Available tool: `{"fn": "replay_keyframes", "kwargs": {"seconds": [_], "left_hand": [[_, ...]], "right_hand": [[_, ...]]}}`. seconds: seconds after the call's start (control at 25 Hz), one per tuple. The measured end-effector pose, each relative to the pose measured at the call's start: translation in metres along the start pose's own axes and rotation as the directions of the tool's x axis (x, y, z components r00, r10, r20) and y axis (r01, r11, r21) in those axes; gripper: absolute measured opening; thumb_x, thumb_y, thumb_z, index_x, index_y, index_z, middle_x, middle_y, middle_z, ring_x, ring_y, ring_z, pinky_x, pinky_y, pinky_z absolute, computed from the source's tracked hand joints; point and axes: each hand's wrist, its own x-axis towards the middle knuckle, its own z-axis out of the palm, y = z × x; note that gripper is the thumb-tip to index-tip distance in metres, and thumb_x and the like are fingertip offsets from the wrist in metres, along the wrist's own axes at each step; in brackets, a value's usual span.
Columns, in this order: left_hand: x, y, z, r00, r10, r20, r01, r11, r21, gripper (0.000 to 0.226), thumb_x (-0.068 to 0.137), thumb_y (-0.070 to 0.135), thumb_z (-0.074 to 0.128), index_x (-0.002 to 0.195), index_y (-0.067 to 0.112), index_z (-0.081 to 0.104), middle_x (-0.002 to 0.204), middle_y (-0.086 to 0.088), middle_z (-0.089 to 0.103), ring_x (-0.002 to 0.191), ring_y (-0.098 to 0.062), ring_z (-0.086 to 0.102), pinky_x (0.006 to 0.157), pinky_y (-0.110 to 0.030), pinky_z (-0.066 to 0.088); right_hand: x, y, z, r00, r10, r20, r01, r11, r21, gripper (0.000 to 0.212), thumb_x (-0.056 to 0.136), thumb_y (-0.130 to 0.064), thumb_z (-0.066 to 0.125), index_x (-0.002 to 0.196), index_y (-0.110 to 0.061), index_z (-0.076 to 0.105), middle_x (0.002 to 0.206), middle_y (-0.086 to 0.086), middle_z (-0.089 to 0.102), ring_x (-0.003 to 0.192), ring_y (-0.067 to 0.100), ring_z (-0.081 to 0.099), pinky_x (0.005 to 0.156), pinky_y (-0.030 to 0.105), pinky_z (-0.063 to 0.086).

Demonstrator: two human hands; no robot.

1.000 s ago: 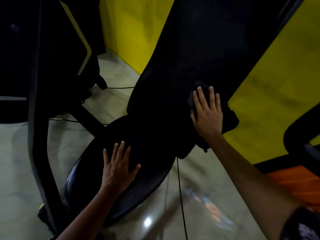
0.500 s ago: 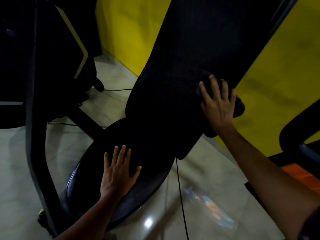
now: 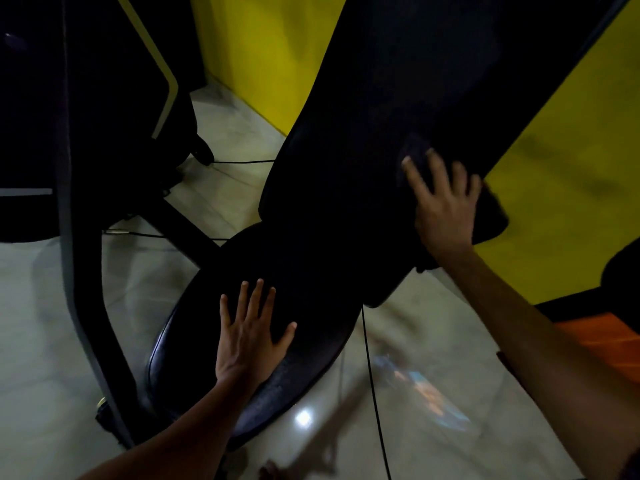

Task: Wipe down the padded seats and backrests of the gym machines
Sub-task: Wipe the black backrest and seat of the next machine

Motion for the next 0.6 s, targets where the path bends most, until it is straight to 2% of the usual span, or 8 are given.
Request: {"fn": "replay_keyframes", "kwargs": {"seconds": [0.08, 0.12, 0.2, 0.28, 0.36, 0.48, 0.52, 0.6], "left_hand": [[0.0, -0.001, 0.002, 1.0, -0.008, 0.019, 0.008, 1.0, -0.002, 0.075, 0.082, 0.063, 0.032, 0.133, 0.011, 0.053, 0.143, -0.011, 0.046, 0.136, -0.032, 0.037, 0.112, -0.051, 0.011], [0.0, -0.002, 0.003, 0.999, -0.014, 0.03, 0.014, 1.0, -0.014, 0.075, 0.082, 0.063, 0.032, 0.133, 0.011, 0.054, 0.143, -0.011, 0.047, 0.136, -0.032, 0.037, 0.112, -0.052, 0.011], [-0.001, -0.002, 0.003, 0.999, -0.018, 0.03, 0.019, 0.999, -0.025, 0.076, 0.082, 0.063, 0.032, 0.132, 0.011, 0.055, 0.141, -0.011, 0.048, 0.135, -0.032, 0.038, 0.112, -0.052, 0.013], [0.0, 0.0, 0.002, 1.0, -0.014, 0.027, 0.014, 1.0, -0.022, 0.076, 0.082, 0.063, 0.032, 0.131, 0.01, 0.056, 0.14, -0.012, 0.05, 0.134, -0.032, 0.04, 0.111, -0.052, 0.014], [0.003, 0.001, 0.001, 1.0, -0.013, 0.022, 0.014, 0.999, -0.035, 0.076, 0.081, 0.062, 0.033, 0.131, 0.01, 0.056, 0.138, -0.012, 0.051, 0.132, -0.033, 0.042, 0.11, -0.053, 0.015], [0.004, -0.003, -0.001, 1.0, 0.005, -0.001, -0.005, 1.0, -0.012, 0.074, 0.08, 0.06, 0.036, 0.128, 0.009, 0.058, 0.135, -0.014, 0.054, 0.128, -0.035, 0.046, 0.107, -0.055, 0.017], [0.003, -0.002, 0.0, 1.0, 0.017, 0.021, -0.017, 1.0, 0.006, 0.072, 0.079, 0.058, 0.038, 0.126, 0.008, 0.06, 0.133, -0.016, 0.055, 0.126, -0.037, 0.048, 0.106, -0.057, 0.018], [0.006, 0.006, -0.006, 0.997, 0.029, 0.071, -0.029, 1.0, 0.004, 0.068, 0.074, 0.057, 0.053, 0.121, 0.008, 0.063, 0.129, -0.019, 0.057, 0.123, -0.041, 0.05, 0.103, -0.062, 0.021]], "right_hand": [[0.027, 0.007, -0.007, 0.981, 0.19, -0.04, -0.19, 0.982, -0.012, 0.056, 0.089, -0.021, 0.047, 0.144, -0.028, 0.037, 0.145, 0.007, 0.044, 0.124, 0.034, 0.045, 0.097, 0.047, 0.036], [0.031, 0.002, -0.009, 0.978, 0.207, -0.016, -0.207, 0.978, 0.015, 0.058, 0.088, -0.021, 0.047, 0.145, -0.028, 0.036, 0.148, 0.006, 0.041, 0.129, 0.034, 0.043, 0.099, 0.049, 0.036], [0.018, -0.016, -0.003, 0.998, 0.001, 0.064, -0.007, 0.996, 0.094, 0.06, 0.084, -0.021, 0.043, 0.144, -0.024, 0.037, 0.149, 0.008, 0.039, 0.134, 0.036, 0.038, 0.104, 0.051, 0.03], [0.008, -0.017, 0.001, 0.959, -0.251, 0.135, 0.232, 0.963, 0.139, 0.059, 0.083, -0.02, 0.036, 0.141, -0.019, 0.042, 0.147, 0.011, 0.042, 0.134, 0.039, 0.038, 0.107, 0.051, 0.02], [0.024, -0.006, -0.005, 0.962, -0.225, 0.154, 0.205, 0.969, 0.137, 0.06, 0.082, -0.019, 0.031, 0.14, -0.017, 0.046, 0.146, 0.012, 0.043, 0.133, 0.04, 0.038, 0.11, 0.051, 0.017], [0.056, -0.002, -0.02, 0.982, 0.061, 0.181, -0.078, 0.993, 0.089, 0.063, 0.082, -0.017, 0.032, 0.144, -0.017, 0.04, 0.15, 0.014, 0.035, 0.138, 0.042, 0.029, 0.114, 0.051, 0.008], [0.057, -0.007, -0.021, 0.977, 0.058, 0.205, -0.079, 0.992, 0.098, 0.062, 0.082, -0.017, 0.032, 0.144, -0.015, 0.04, 0.15, 0.016, 0.034, 0.138, 0.043, 0.027, 0.114, 0.051, 0.007], [0.044, -0.02, -0.018, 0.941, -0.18, 0.285, 0.15, 0.981, 0.122, 0.062, 0.08, -0.018, 0.029, 0.138, -0.012, 0.048, 0.145, 0.02, 0.042, 0.134, 0.046, 0.035, 0.112, 0.054, 0.014]]}}
